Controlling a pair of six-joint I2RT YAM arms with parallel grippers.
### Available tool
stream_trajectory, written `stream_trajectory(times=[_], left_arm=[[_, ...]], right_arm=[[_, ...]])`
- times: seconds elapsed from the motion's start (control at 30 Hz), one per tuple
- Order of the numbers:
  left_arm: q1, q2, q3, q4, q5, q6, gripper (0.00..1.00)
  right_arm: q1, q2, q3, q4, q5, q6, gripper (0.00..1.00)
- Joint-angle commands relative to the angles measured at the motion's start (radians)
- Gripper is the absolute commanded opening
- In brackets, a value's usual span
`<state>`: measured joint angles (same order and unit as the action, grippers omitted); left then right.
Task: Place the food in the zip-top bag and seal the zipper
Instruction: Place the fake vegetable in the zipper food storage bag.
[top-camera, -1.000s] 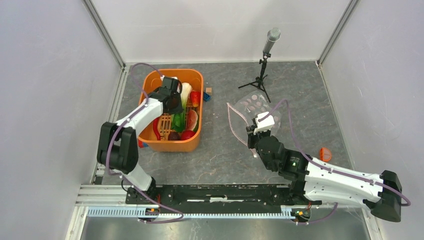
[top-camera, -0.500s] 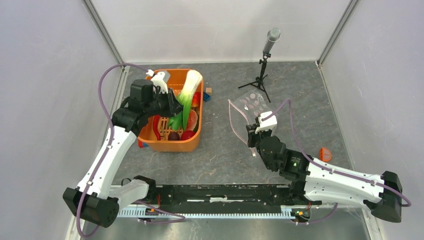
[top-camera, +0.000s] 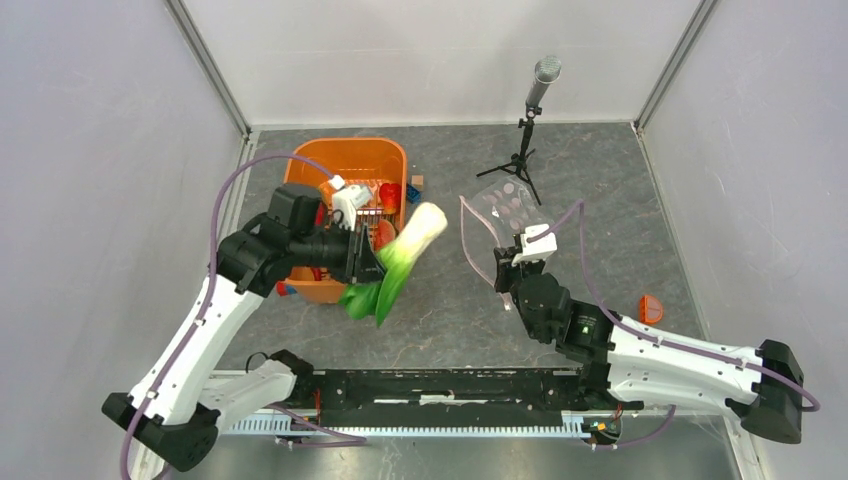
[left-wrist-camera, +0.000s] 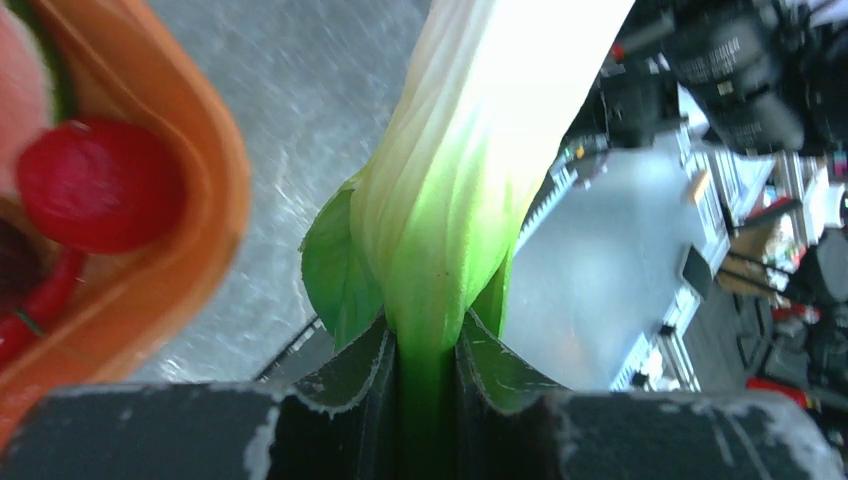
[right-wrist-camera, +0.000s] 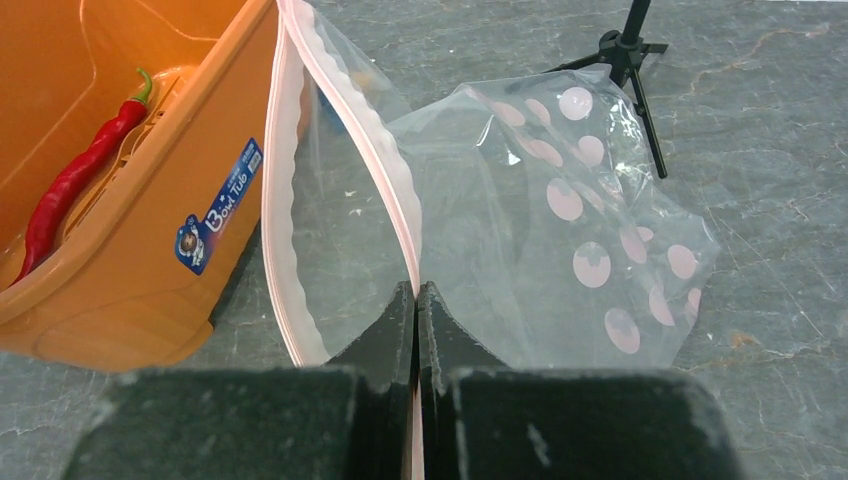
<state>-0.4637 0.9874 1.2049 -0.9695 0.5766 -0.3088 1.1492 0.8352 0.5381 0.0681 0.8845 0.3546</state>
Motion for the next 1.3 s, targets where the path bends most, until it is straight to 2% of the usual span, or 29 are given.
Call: stream_trajectory(times=[0.0, 0.17, 0.27, 0.43, 0.7, 0.83, 1.1, 1.27], left_arm=[[-0.110, -0.024, -0.001, -0.063, -0.017, -0.119, 0.05], [-0.193, -0.006, -0.068, 0.035, -0.026, -0.230, 0.04], [-0.220, 0.035, -0.085, 0.064, -0.095, -0.286, 0.02], [-0.261, 0.064, -0.118, 0.263, -0.064, -0.390, 0.02], [-0.311, 0.174, -0.094, 0.260, -0.091, -0.365, 0.02], [-0.325, 0.207, -0.113, 0.214, -0.211, -0.357, 0.02], [-0.325, 0.201, -0.079, 0.139, -0.328, -0.345, 0.02], [-0.325, 0.245, -0.050, 0.164, -0.272, -0.333, 0.02]], right_arm=[[-0.003, 0.037, 0.007, 0.085, 0.026, 0.009, 0.00], [-0.003, 0.057, 0.003, 0.103, -0.004, 0.021, 0.00], [-0.003, 0.051, -0.009, 0.123, -0.021, 0.014, 0.00], [-0.003, 0.052, -0.013, 0.142, -0.076, -0.027, 0.00], [-0.003, 0.064, -0.001, 0.143, -0.098, -0.050, 0.00], [-0.003, 0.060, -0.003, 0.155, -0.111, -0.063, 0.00], [0.004, 0.040, -0.017, 0.157, -0.101, -0.112, 0.00], [0.012, 0.050, -0.013, 0.173, -0.206, -0.173, 0.00]])
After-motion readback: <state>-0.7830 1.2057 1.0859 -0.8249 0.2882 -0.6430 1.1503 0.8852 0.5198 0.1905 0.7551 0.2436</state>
